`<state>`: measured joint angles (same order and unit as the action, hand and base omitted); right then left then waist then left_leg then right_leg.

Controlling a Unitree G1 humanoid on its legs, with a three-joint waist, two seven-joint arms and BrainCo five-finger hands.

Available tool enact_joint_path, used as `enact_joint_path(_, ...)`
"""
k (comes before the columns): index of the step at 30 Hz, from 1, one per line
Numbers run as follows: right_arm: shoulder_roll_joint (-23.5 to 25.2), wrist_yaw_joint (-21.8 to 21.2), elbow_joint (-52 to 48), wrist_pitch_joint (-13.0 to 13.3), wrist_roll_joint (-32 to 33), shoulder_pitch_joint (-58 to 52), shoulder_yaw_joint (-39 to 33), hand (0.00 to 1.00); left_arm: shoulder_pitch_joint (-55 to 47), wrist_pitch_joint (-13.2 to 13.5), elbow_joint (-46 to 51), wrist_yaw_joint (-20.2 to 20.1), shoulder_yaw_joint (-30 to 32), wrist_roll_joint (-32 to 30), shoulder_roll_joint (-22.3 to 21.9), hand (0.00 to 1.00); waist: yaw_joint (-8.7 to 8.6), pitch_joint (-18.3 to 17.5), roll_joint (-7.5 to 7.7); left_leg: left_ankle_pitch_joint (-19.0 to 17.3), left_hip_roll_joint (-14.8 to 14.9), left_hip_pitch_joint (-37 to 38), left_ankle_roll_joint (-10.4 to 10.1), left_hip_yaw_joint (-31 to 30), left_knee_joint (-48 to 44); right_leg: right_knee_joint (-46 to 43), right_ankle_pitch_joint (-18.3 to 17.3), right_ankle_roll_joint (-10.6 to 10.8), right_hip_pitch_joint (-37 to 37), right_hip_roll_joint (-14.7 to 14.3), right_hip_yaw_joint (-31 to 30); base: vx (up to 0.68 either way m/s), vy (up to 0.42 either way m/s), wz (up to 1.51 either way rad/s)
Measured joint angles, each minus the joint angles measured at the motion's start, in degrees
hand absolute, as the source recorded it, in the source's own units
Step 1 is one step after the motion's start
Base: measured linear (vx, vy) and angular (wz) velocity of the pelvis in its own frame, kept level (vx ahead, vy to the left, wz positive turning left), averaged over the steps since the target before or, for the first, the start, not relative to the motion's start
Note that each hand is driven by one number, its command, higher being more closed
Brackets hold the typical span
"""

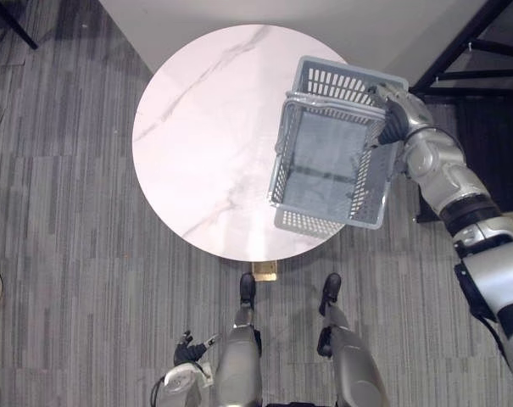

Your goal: Pick vegetable in the basket

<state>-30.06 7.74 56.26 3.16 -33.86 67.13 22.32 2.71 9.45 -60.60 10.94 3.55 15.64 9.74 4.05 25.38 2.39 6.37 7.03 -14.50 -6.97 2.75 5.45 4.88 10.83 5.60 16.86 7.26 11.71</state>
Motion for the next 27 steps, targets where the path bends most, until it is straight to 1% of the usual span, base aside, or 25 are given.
enact_joint_path(1,0.0,0.7,1.3,-0.1,0.0,0.3,-1.8,1.00,0.1,0.0,0.2,0.0,-0.6,0.0,0.0,0.00,0.16,0.0,-0.03,0.2,0.0,-0.3,-0.1,-0.4,0.0,0.1,0.0,0.0,0.0,0.0,0.4,0.02,0.013,0.12)
enact_joint_path(4,0.0,2.1,3.3,-0.4,0.0,0.6,-4.4,1.00,0.6,0.1,0.3,0.1,-1.5,0.0,0.1,0.00,0.96,0.4,-0.21,0.2,-0.1,-0.3,-0.1,-0.4,0.0,0.1,0.0,0.0,0.0,0.1,0.4,0.01,0.004,0.03)
enact_joint_path(8,0.2,3.1,5.2,-0.4,-0.1,0.8,-4.8,1.00,0.7,0.1,0.3,0.1,-2.4,0.0,0.4,0.00,1.06,0.4,-0.24,0.2,-0.2,-0.3,-0.1,-0.5,0.0,0.1,0.0,0.0,0.0,0.2,0.5,0.00,0.000,0.00)
enact_joint_path(10,0.7,3.3,5.5,-0.5,-0.2,0.8,-6.3,1.00,0.7,0.1,0.3,0.1,-3.2,0.0,0.7,0.00,1.07,0.5,-0.36,0.2,-0.2,-0.3,-0.1,-0.6,0.0,0.0,0.0,0.0,0.0,0.2,0.5,0.00,0.000,0.00)
enact_joint_path(14,0.8,3.5,5.5,-0.4,-2.4,0.7,-6.2,1.00,0.8,0.0,0.3,0.1,-3.7,-0.1,0.7,0.00,1.07,0.7,-0.74,0.4,-0.3,-0.3,-0.1,-0.6,0.0,-0.1,0.0,0.0,0.0,0.3,0.4,0.00,0.000,0.00)
enact_joint_path(19,0.8,3.3,5.6,-0.2,-4.0,0.3,-5.3,1.00,1.0,0.0,0.3,0.1,-4.2,-0.3,0.8,0.00,1.21,0.7,-0.75,0.5,-0.3,0.1,-0.1,-0.6,0.0,-0.1,0.0,0.0,-0.4,0.3,0.4,0.00,0.000,0.00)
enact_joint_path(23,0.8,2.7,5.1,-0.2,-4.3,-1.7,-2.7,1.00,1.1,-0.1,0.3,0.1,-4.3,-0.8,0.8,0.00,1.27,0.7,-0.77,0.5,-0.3,2.0,-0.2,-0.5,0.0,0.0,0.0,0.0,-2.4,0.3,0.4,0.00,0.000,0.00)
enact_joint_path(24,0.7,2.2,4.0,-0.3,-4.3,-2.4,-1.8,1.00,1.2,-0.1,0.2,0.1,-4.3,-0.9,0.8,0.00,1.16,0.7,-0.76,0.5,-0.3,2.4,-0.2,-0.4,0.0,0.0,0.0,0.0,-2.7,0.3,0.3,0.00,0.012,-0.05)
enact_joint_path(27,0.5,0.2,-4.0,-0.5,-4.3,-6.3,1.5,1.00,1.3,-0.4,0.2,0.1,-4.0,-1.4,0.7,0.00,0.83,0.6,-0.70,0.3,-0.1,4.2,-0.4,0.2,0.0,0.2,0.0,0.0,-4.1,0.1,-0.4,0.00,0.005,-0.11)
